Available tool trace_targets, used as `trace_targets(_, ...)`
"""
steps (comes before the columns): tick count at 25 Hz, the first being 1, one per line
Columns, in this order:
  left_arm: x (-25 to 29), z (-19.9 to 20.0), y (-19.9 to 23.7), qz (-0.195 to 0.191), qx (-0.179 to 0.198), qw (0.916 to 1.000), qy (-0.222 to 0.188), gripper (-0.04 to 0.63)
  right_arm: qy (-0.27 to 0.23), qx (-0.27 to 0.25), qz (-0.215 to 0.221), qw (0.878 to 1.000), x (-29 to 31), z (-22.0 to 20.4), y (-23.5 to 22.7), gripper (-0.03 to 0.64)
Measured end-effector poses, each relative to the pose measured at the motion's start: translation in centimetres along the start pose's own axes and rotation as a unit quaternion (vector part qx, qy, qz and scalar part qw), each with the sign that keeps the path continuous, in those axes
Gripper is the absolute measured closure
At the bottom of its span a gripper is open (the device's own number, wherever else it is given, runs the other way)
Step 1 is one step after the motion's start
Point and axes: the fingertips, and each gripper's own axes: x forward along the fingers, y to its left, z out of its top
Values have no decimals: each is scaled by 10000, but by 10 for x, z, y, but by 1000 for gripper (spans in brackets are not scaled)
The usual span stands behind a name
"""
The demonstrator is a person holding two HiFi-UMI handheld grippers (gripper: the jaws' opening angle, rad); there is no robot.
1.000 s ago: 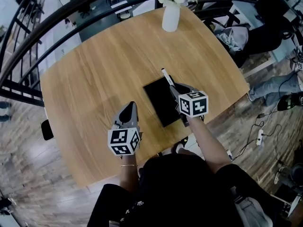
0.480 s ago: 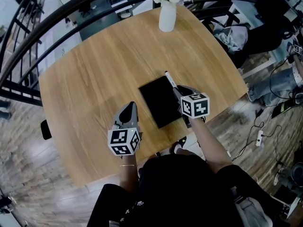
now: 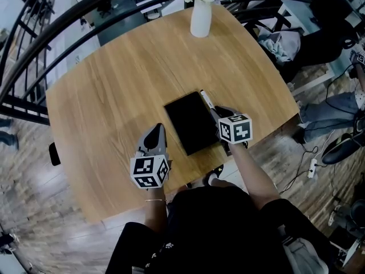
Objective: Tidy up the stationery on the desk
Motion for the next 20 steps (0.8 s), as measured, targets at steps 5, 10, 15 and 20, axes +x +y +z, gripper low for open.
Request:
trace_targets(5, 0, -1, 2, 31, -18, 10000, -6, 603, 100, 5, 28, 9999, 4, -8, -1, 537)
trace_targets(10, -2, -1, 2, 51, -19, 10000, -2, 601, 185, 38, 64, 9998, 7, -14, -2, 537)
trace_targets(15, -3, 0, 5, 58, -15, 10000, 9, 601, 208, 77, 171, 9996, 10, -16, 1, 537)
trace_targets(20, -5, 0, 7, 87, -17, 10000, 17, 603, 263, -100, 213, 9994, 11, -15, 3, 534)
